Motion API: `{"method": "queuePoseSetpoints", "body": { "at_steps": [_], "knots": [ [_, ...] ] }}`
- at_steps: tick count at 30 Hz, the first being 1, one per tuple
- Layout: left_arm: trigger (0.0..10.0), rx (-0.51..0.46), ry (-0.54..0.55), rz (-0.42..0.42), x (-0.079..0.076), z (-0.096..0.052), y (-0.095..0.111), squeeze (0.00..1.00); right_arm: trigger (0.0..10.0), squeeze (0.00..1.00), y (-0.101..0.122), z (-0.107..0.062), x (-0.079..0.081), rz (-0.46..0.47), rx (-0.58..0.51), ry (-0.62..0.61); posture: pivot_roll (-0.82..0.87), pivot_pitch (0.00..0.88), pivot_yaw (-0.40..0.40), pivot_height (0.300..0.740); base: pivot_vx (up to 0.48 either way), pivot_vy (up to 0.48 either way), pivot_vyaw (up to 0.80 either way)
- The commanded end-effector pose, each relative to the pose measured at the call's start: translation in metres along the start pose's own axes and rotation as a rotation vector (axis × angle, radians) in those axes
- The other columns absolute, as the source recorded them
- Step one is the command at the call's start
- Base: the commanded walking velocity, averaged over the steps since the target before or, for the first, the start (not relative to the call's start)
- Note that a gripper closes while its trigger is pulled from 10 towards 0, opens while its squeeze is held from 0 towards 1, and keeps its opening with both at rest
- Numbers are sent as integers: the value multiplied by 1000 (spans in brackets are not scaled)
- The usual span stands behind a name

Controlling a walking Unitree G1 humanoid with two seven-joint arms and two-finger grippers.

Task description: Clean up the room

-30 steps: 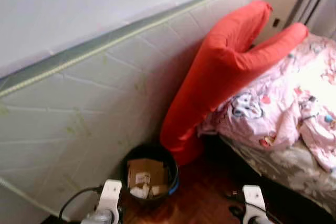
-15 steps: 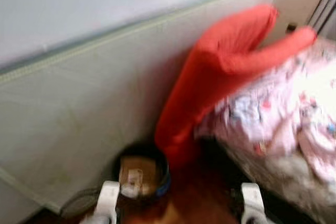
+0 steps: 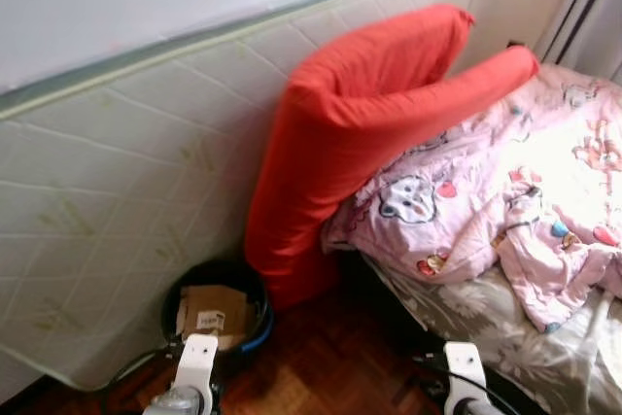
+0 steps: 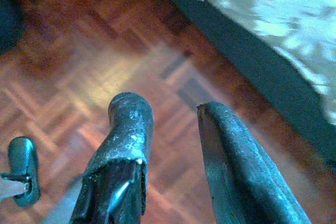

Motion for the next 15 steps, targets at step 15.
{"method": "queuePoseSetpoints", "body": {
  "at_steps": [15],
  "knots": [
    [10000,19,25,18,10,-1,-4,0,10000,0,8,1,8,8,-22,22,-49,0,-10,740,0,-225,0]
  ]
}}
Point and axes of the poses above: a point about 5 cm out from each wrist's last joint towards the gripper, its own z axis pointing out of the wrist towards the gripper, its own y axis along the axis of the wrist's last joint, x = y × z, the point moved 2 cm from there along z, pointing out of the wrist towards the gripper, and after that the axes turned 3 degrees about -z, right-handed, at the moved point
